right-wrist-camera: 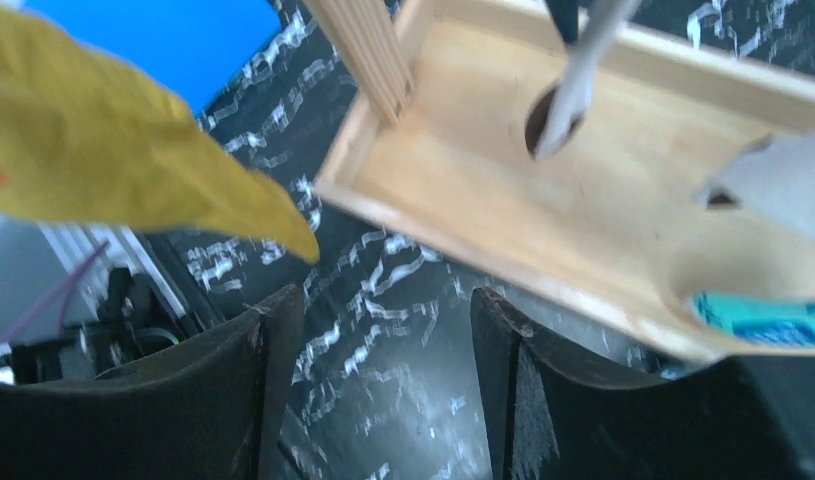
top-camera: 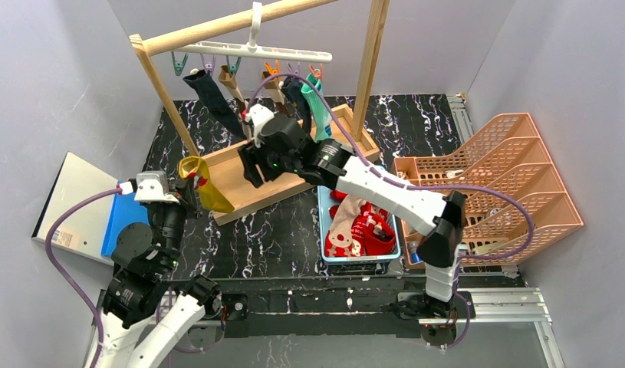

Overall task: Clip the socks to the hanger
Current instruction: Move the hanger to the clothesline.

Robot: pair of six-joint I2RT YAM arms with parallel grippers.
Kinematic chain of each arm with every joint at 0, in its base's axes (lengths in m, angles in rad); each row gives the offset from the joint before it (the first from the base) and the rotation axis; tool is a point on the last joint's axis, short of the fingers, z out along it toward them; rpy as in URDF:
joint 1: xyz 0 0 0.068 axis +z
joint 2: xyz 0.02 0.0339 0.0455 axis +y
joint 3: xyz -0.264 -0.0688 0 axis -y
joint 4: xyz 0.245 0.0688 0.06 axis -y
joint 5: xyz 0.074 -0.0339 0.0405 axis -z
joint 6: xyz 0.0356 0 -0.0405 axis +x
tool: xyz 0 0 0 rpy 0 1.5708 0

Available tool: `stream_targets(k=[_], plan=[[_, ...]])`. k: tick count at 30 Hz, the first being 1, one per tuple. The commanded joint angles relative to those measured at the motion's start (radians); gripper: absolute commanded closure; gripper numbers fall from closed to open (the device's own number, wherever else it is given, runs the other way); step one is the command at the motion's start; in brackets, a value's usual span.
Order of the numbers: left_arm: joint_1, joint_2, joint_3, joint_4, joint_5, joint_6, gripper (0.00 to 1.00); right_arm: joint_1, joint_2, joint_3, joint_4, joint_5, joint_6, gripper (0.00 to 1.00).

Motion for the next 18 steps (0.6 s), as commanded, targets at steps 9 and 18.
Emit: stream_targets(k=[9,18], plan=[[-0.004,-0.004,-0.014,0.066,0.017,-0.022,1.0,0.0,-0.31,-0.274,0.012,0.008,-0.003,0.3],[-0.004,0.029,0.0,0.076,0.039,-0.038,1.0,-0.001,-0.392,-0.18,0.012,0.008,-0.003,0.3]])
